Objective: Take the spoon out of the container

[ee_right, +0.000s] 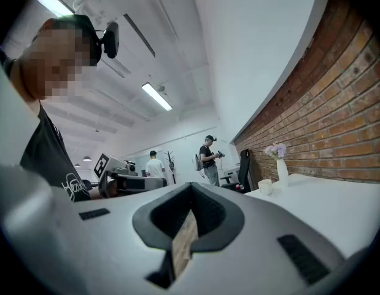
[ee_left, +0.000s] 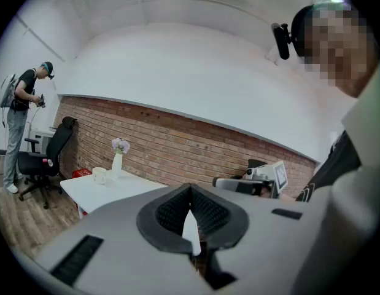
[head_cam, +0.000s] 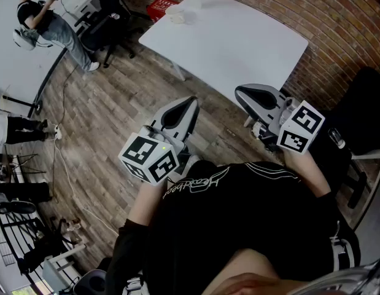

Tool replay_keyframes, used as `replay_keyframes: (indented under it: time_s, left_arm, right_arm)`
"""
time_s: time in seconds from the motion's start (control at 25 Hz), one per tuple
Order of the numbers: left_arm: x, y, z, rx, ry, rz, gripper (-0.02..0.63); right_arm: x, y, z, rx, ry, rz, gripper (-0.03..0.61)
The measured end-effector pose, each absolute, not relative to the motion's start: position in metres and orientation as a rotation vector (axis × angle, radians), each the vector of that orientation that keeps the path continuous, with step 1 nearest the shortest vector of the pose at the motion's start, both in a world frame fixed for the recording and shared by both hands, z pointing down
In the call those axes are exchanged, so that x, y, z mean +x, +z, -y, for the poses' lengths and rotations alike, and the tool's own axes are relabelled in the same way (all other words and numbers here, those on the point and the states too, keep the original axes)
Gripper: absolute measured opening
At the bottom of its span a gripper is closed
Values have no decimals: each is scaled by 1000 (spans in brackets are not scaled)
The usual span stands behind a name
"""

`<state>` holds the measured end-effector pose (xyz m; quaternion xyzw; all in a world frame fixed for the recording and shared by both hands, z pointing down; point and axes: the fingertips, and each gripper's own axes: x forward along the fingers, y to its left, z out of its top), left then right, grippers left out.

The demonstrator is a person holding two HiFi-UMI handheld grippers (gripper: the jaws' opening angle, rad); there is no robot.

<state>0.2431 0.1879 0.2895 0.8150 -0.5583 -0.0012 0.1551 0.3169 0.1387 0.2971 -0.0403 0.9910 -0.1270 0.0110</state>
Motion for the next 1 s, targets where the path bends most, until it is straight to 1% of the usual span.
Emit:
replay_keyframes:
  time_s: [0.52, 0.68, 1.0]
  left_arm:
    - [229, 277, -183, 2326, 11, 1653, 5]
    - [211, 278, -182, 2307, -4, 1690, 5]
    - [156, 300, -174, 2272, -43, 1663, 5]
  right_arm:
    - [300, 282, -122, -70, -434, -3047, -4]
    - [280, 285, -121, -18, -451, -3035, -3]
    - [224, 309, -124, 0, -369, -3115, -5]
